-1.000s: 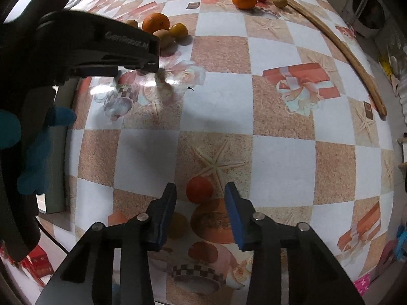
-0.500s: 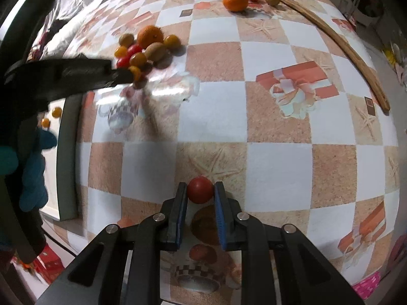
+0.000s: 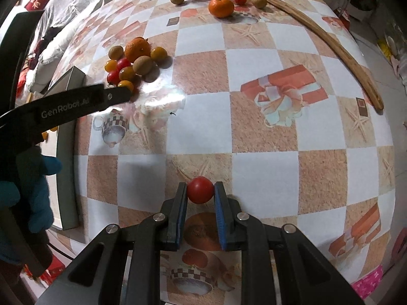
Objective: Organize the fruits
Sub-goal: 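Grasp a red cherry tomato with the right tool while the left tool grasps a yellow one, then carry both held cherry tomatoes over the white tray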
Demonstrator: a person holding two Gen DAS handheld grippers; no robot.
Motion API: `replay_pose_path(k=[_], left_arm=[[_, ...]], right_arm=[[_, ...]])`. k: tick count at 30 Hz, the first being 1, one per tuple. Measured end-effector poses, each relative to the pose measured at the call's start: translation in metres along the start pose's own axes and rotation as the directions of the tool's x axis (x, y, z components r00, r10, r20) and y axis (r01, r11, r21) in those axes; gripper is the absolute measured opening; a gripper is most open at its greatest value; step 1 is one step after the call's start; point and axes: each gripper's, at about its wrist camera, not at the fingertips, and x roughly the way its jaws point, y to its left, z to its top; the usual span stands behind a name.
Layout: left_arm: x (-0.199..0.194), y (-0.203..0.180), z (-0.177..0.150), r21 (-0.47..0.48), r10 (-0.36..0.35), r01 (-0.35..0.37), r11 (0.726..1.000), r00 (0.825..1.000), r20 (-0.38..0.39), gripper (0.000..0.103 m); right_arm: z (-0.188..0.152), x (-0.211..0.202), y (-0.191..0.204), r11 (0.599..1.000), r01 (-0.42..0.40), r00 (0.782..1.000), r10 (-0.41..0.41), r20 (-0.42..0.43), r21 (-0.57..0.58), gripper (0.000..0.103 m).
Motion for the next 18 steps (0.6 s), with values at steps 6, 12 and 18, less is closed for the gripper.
replay_pose_path(k=[6, 12, 18], left_arm=[[0.014, -0.004, 0.005, -0.002, 0.041, -0.041, 0.999, 0.999, -0.027, 0.055], [0.017, -0.011, 0.007, 0.007, 0.053, -0.052, 0.999, 0.998, -0.021, 0.026], [0.009, -0.006, 0.007, -0.007, -0.008, 0.008, 1.000, 1.000, -0.012, 0.023]], right_arm=[[-0.003, -0.001, -0.005, 1.000, 0.000, 1.000, 0.000, -0.003, 0.016, 0.023], [-0.004, -0.005, -0.012, 1.000, 0.001, 1.000, -0.001, 0.003, 0.026, 0.023], [-0.001, -0.007, -0.012, 1.000, -0.003, 1.000, 0.002, 0.008, 0.022, 0.023]])
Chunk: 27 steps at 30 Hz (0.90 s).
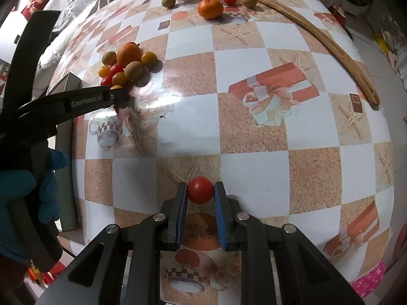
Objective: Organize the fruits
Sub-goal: 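Carry both held cherry tomatoes over the white tray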
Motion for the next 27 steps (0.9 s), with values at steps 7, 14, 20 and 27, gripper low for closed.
replay_pose_path(k=[7, 14, 20, 27], left_arm=[[-0.024, 0.012, -0.002, 0.006, -0.020, 0.020, 1.000, 1.000, 0.020, 0.023], [-0.042, 0.024, -0.006, 0.008, -0.029, 0.028, 1.000, 0.999, 0.037, 0.023], [-0.055, 0.041, -0.014, -0.015, -0.025, 0.026, 1.000, 0.998, 0.049, 0.023], [-0.069, 0.069, -0.024, -0.064, -0.014, 0.018, 0.998, 0.998, 0.065, 0.023]], right_arm=[[0.006, -0.001, 0.005, 1.000, -0.002, 1.000, 0.003, 0.006, -0.008, 0.023], [0.012, -0.004, 0.015, 0.999, 0.000, 1.000, 0.000, 0.017, -0.039, 0.023], [0.019, -0.004, 0.032, 0.997, -0.002, 1.000, 0.004, 0.022, -0.075, 0.023], [0.025, -0.004, 0.059, 0.991, -0.009, 1.000, 0.013, 0.027, -0.134, 0.023]])
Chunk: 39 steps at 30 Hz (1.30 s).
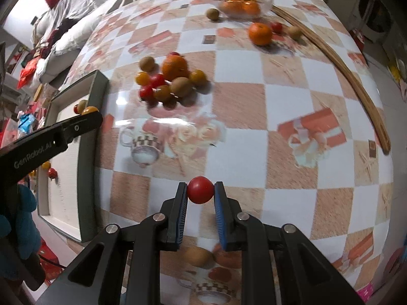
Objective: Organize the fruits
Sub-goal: 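Carry both held cherry tomatoes over the white tray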
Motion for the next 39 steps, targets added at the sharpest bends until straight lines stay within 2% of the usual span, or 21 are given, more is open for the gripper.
replay_pose_path(k=[9, 18, 30, 39], left_arm=[[-0.020, 0.047, -0.016, -0.082, 0.033, -0.031, 0.996, 0.999, 0.020, 0.023], [-0.037, 0.093, -0.041, -0.179, 0.081, -0.075, 0.981, 0.996, 0.023, 0.023], [-0.048, 0.150, -0.083, -0.307, 0.151, -0.144, 0.941, 0.988, 0.000, 0.023], [-0.044, 0.179, -0.110, -0.366, 0.182, -0.183, 0.912, 0.983, -0.039, 0.023]], right_arm=[[0.015, 0.002, 0.046, 0.995, -0.024, 1.000, 0.025, 0.005, -0.094, 0.023], [0.031, 0.008, 0.100, 0.977, -0.061, 0.998, 0.063, 0.003, -0.205, 0.023], [0.042, 0.025, 0.176, 0.931, -0.126, 0.992, 0.121, -0.036, -0.343, 0.023], [0.041, 0.046, 0.214, 0.900, -0.147, 0.989, 0.123, -0.084, -0.411, 0.023]])
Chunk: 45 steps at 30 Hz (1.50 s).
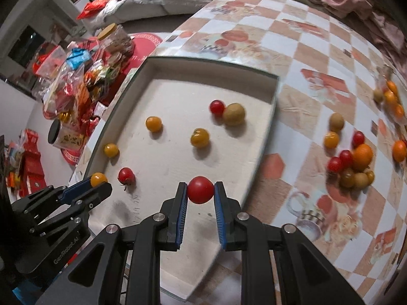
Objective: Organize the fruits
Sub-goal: 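Carry both held cherry tomatoes over the white tray, then open the left tool to drop the yellow tomato while the right tool releases its red one, then move both open tools back toward the fruit pile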
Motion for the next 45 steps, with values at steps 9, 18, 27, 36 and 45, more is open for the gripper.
replay_pose_path(k=[9, 18, 27, 36, 45], left_arm=[[0.023, 0.004, -0.006, 0.008, 0.025, -0.024, 1.000, 0.999, -0.040, 0.023], [0.031, 0.003, -0.008, 0.032, 0.030, -0.028, 0.999, 0.997, -0.066, 0.023], [0.031, -0.001, -0.009, 0.086, 0.033, -0.027, 0.996, 0.997, -0.073, 0.048], [0.024, -0.004, -0.009, 0.099, 0.046, -0.041, 0.994, 0.998, -0.049, 0.069], [0.016, -0.011, -0.005, 0.131, 0.056, -0.049, 0.990, 0.997, -0.051, 0.069]], right_arm=[[0.007, 0.033, 0.010, 0.999, 0.024, 0.998, -0.026, -0.056, -0.043, 0.023], [0.008, 0.048, 0.010, 0.997, 0.049, 0.995, -0.053, -0.079, -0.060, 0.023], [0.008, 0.048, 0.015, 0.995, 0.056, 0.995, -0.062, -0.076, -0.076, 0.024], [0.010, 0.047, 0.017, 0.997, 0.038, 0.996, -0.044, -0.081, -0.074, 0.048], [0.017, 0.010, 0.008, 1.000, -0.019, 1.000, 0.019, 0.022, -0.008, 0.080]])
